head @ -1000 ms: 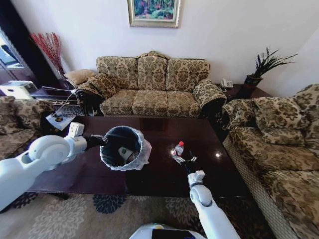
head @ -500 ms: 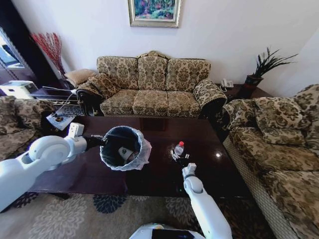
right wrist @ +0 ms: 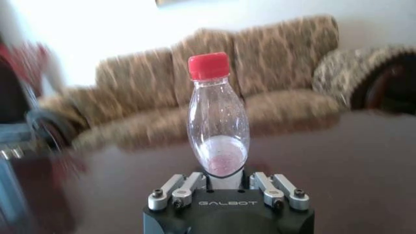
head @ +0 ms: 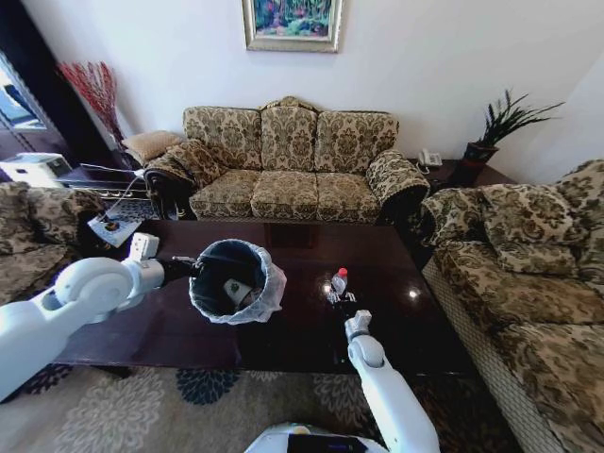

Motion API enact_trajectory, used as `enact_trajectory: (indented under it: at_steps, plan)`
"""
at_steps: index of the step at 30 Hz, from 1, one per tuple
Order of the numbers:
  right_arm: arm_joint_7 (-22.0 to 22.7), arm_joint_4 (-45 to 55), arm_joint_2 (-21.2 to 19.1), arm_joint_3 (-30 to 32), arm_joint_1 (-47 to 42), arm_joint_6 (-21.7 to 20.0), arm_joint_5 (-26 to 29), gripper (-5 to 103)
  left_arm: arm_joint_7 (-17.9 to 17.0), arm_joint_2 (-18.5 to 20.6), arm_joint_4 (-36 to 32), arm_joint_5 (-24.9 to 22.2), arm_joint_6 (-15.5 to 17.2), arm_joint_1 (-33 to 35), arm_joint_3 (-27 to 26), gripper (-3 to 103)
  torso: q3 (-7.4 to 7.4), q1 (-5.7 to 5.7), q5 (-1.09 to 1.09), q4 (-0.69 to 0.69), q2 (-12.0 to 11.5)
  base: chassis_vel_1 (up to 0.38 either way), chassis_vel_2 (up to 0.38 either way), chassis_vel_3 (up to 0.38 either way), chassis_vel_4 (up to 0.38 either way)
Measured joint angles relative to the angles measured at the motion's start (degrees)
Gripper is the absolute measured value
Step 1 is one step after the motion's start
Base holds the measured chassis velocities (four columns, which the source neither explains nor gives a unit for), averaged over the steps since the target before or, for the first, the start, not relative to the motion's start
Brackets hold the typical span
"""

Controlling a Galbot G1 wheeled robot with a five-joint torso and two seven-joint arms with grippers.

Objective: Move to the front of the table and place the trash on the table into the trash bin.

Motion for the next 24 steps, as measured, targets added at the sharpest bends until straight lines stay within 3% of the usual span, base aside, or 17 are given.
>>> enact_trajectory:
  at_steps: [6, 9, 10, 13, 14, 16, 24]
  plan:
    - [-4.8, 12.8, -2.5, 1.2, -2.1, 3.9, -1.8, 16, 0.0, 0.1, 0.2, 0.0, 0.0, 0.0, 0.0, 0, 0.0, 0.0, -0.03, -0.03, 0.0, 0.0, 0.0, 0.0, 0.0]
    - [-11.4, 27.9, -5.5, 0.5, -2.5, 1.9, 7.8, 16, 0.0, 0.1, 0.3, 0.1, 0.0, 0.0, 0.1, 0, -0.01, 0.0, -0.03, 0.0, 0.0, 0.0, 0.0, 0.0, 0.0]
    - [-11.4, 27.9, -5.5, 0.5, -2.5, 1.9, 7.8, 16, 0.0, 0.1, 0.3, 0.1, 0.0, 0.0, 0.1, 0, -0.01, 0.0, -0.03, 0.0, 0.0, 0.0, 0.0, 0.0, 0.0]
    - [-16.8, 35.8, -7.4, -1.9, -2.2, -0.5, 16.8, 16, 0.0, 0.4, 0.5, 0.1, 0.0, 0.1, 0.2, 0, -0.01, -0.01, -0.03, 0.0, 0.0, 0.0, 0.0, 0.0, 0.0]
    - [-16.8, 35.8, -7.4, -1.9, -2.2, -0.5, 16.8, 16, 0.0, 0.4, 0.5, 0.1, 0.0, 0.1, 0.2, 0, -0.01, -0.01, -0.03, 0.0, 0.0, 0.0, 0.0, 0.0, 0.0]
    - [-20.1, 39.0, -8.6, -4.8, -1.1, -2.0, 22.2, 16, 0.0, 0.7, 0.6, 0.1, 0.0, 0.1, 0.4, 0, -0.01, -0.01, -0.02, 0.0, 0.0, 0.0, 0.0, 0.0, 0.0]
    - [-22.5, 40.3, -9.9, -16.2, 4.8, -4.8, 25.0, 16, -0.3, 0.9, 0.0, 0.0, -0.1, 0.2, 0.7, 0, 0.0, 0.0, -0.02, 0.0, 0.0, 0.0, 0.0, 0.0, 0.0]
